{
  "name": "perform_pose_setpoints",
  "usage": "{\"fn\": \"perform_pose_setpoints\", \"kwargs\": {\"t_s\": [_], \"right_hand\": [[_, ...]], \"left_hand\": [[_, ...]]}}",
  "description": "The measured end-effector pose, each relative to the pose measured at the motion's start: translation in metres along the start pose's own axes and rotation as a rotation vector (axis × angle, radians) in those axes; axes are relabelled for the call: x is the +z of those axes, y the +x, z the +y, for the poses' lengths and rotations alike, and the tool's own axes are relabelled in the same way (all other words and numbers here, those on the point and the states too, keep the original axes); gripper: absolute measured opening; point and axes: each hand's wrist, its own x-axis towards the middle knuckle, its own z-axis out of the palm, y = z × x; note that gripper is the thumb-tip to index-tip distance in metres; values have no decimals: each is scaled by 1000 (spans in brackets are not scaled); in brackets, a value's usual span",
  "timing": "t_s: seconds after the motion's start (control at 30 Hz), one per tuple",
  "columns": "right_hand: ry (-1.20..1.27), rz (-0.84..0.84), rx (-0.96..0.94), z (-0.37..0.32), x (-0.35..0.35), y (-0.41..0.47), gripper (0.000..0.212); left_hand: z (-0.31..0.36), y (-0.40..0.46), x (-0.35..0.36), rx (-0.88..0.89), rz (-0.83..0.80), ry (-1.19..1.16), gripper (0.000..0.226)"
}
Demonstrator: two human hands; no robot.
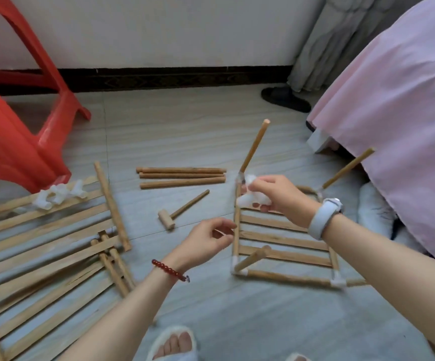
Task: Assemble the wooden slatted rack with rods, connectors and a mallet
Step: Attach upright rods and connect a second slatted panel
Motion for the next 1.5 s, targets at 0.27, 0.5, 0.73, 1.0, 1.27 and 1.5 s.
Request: {"fn": "perform_pose_setpoints", "kwargs": {"t_s": [0.27,0.5,0.73,1.0,1.27,1.5], "right_hand": [[328,-16,208,63,-44,-62,16],[177,-107,97,70,-38,-75,27],[89,-66,35,68,-27,-68,28],[233,-144,129,67,-29,-69,31],[93,-155,82,73,-28,-68,15],[111,-231,57,75,-41,-71,37]], "left_hand": [[48,4,53,63,-222,398,17],[46,6,62,-1,-142,388,22],[38,1,60,-103,-119,124,19],[34,-5,58,-149,-148,0,25],[33,-5,58,-129,-144,43,24],[35,-7,56,-121,-143,33,24]]}}
